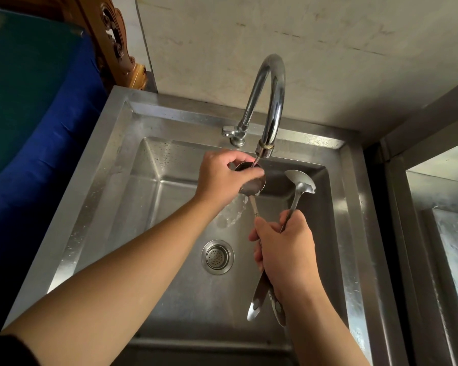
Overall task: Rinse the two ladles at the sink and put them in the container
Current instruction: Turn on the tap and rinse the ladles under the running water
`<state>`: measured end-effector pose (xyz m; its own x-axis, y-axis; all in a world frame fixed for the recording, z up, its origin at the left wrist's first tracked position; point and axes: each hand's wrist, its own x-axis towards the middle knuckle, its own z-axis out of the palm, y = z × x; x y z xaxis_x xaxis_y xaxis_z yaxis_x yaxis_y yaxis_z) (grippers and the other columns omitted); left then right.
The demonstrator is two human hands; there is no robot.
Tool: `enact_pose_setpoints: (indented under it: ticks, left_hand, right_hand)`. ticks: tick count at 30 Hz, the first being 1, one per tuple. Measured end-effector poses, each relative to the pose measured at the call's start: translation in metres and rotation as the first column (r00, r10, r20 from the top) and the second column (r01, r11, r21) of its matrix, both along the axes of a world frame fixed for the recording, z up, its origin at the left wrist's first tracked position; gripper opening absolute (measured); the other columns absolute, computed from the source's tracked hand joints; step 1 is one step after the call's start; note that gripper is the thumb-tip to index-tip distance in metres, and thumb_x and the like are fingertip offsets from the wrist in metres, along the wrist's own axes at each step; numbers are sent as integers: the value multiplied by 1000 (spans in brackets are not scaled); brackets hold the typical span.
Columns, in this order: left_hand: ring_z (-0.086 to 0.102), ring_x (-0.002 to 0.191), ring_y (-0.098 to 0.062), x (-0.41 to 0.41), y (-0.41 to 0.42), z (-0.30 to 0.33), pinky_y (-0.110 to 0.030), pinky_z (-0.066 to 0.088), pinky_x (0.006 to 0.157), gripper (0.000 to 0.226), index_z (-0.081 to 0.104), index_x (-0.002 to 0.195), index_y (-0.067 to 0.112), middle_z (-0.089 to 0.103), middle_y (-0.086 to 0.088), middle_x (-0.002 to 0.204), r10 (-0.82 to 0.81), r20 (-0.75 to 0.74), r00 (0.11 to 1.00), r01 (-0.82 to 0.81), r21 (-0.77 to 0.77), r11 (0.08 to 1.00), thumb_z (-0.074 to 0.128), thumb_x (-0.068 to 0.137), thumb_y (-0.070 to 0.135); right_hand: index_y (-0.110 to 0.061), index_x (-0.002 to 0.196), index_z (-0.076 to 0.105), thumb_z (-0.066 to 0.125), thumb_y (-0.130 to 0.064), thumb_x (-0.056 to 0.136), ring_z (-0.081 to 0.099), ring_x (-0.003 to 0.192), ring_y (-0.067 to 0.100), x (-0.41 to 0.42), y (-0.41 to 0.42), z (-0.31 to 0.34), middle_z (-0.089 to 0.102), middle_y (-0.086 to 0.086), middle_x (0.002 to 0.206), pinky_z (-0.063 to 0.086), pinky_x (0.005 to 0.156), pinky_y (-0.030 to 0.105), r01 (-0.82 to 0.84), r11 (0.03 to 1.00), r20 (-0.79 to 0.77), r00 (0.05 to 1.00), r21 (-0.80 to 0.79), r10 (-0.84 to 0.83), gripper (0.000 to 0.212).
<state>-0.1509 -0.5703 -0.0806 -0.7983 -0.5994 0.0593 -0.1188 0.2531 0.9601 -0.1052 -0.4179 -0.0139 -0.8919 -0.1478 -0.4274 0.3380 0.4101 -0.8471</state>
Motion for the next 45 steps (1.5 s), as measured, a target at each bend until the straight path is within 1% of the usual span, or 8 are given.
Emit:
enact_pose_setpoints:
  ticks: [4, 8, 13, 19, 31, 37, 41, 45]
  left_hand:
    - [61, 87, 8, 0, -5, 3, -4, 38, 77, 24, 72, 89, 41, 61, 28, 74, 14, -117, 993, -31, -148, 989, 81, 78, 21]
    - [61, 99, 2, 7, -13, 3, -10, 43, 83, 49, 67, 88, 62, 66, 32, 90, -69, -40, 997, 71, 36, 997, 65, 86, 13]
    - [45, 45, 2, 20, -19, 3, -6, 36, 47, 65, 63, 101, 71, 63, 12, 114, -208, 67, 976, 184, 263, 947, 62, 76, 11]
    - [62, 110, -24, 21, -11, 2, -43, 54, 98, 60, 65, 97, 67, 68, 4, 113, -184, 119, 976, 138, 318, 938, 84, 59, 25]
    - [60, 77, 8, 4, -1, 3, -5, 42, 68, 24, 73, 87, 43, 65, 23, 79, 28, -64, 998, -32, -71, 997, 82, 77, 23]
    - [63, 77, -7, 5, -10, 12, -21, 48, 74, 53, 70, 71, 65, 73, 16, 80, 15, 29, 999, -20, 187, 982, 65, 83, 14]
    - [60, 58, -4, 12, -13, 0, -17, 51, 58, 37, 80, 92, 37, 75, 7, 77, 13, 22, 1000, -22, 464, 885, 68, 87, 2]
    - [74, 69, -11, 18, -6, -13, -23, 61, 68, 24, 75, 110, 9, 79, -2, 82, 75, 71, 995, -103, 661, 744, 68, 90, -2]
  right_hand:
    - [-21, 83, 33, 60, -7, 90, 46, 36, 15, -8, 1, 1, 69, 3, 59, 36, 35, 25, 59, 991, 91, 995, -121, -48, 32]
    - [-21, 84, 31, 61, -7, 89, 45, 37, 17, -13, 0, -1, 69, 5, 60, 35, 36, 26, 91, 981, 133, 989, -170, -69, 33]
    - [-21, 84, 30, 60, -6, 89, 44, 36, 16, -12, -2, -2, 68, 4, 59, 33, 34, 26, 81, 980, 144, 988, -181, -55, 34]
    - [-21, 83, 34, 60, -7, 91, 45, 34, 15, -7, -1, -1, 69, 5, 60, 36, 34, 25, 35, 993, 76, 997, -111, -26, 31]
    - [-21, 83, 34, 61, -12, 93, 47, 34, 13, 1, 1, -4, 73, 1, 62, 36, 34, 24, 70, 992, 73, 995, -106, -63, 31]
    - [-18, 82, 31, 64, -11, 95, 46, 35, 13, -3, 2, -5, 76, 9, 68, 36, 31, 23, 183, 956, 212, 968, -230, -134, 36]
    - [-20, 82, 29, 65, -13, 97, 46, 37, 12, -3, 4, -9, 76, 7, 68, 36, 32, 22, 189, 946, 224, 966, -263, -131, 40]
    - [-20, 81, 29, 68, -14, 95, 45, 39, 13, 2, 4, -15, 76, 5, 69, 36, 36, 21, 192, 942, 210, 968, -273, -137, 42]
